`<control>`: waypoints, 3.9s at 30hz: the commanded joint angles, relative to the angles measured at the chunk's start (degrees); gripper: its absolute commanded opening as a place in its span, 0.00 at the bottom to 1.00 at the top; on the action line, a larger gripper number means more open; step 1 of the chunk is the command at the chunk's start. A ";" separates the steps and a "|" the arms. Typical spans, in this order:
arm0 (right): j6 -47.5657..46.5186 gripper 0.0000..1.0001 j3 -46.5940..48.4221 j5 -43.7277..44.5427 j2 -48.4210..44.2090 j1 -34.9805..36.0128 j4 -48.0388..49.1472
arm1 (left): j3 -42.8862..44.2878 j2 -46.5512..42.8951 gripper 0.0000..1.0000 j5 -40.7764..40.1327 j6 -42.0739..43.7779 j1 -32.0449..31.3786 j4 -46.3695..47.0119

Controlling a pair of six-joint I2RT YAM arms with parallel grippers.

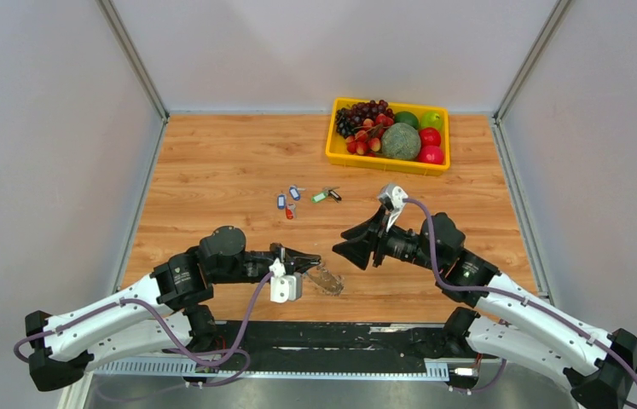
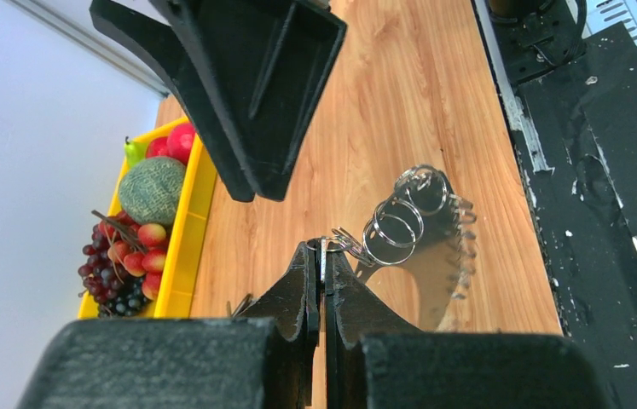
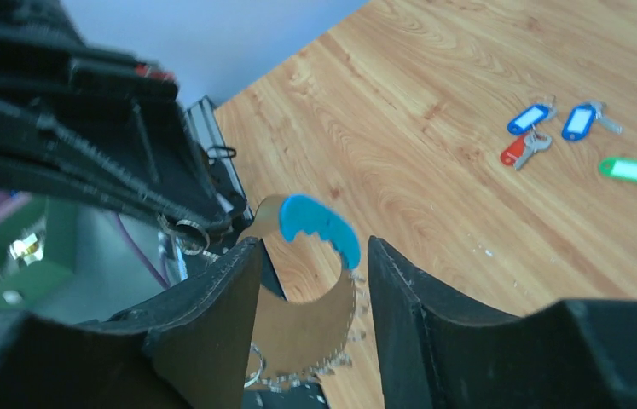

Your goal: Remove the keys from the keyring

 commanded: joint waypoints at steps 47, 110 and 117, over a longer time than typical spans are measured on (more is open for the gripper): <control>-31.78 0.20 -1.56 -12.00 2.84 11.62 8.04 | 0.60 -2.31 0.00 5.05 0.97 -0.15 2.14; -20.92 0.44 1.76 -20.59 -0.01 1.78 3.03 | 0.04 -2.54 0.00 6.18 2.67 -0.15 2.00; -27.75 0.45 3.22 -16.86 4.19 7.23 3.03 | 0.10 -2.52 0.00 6.51 2.65 -0.20 2.00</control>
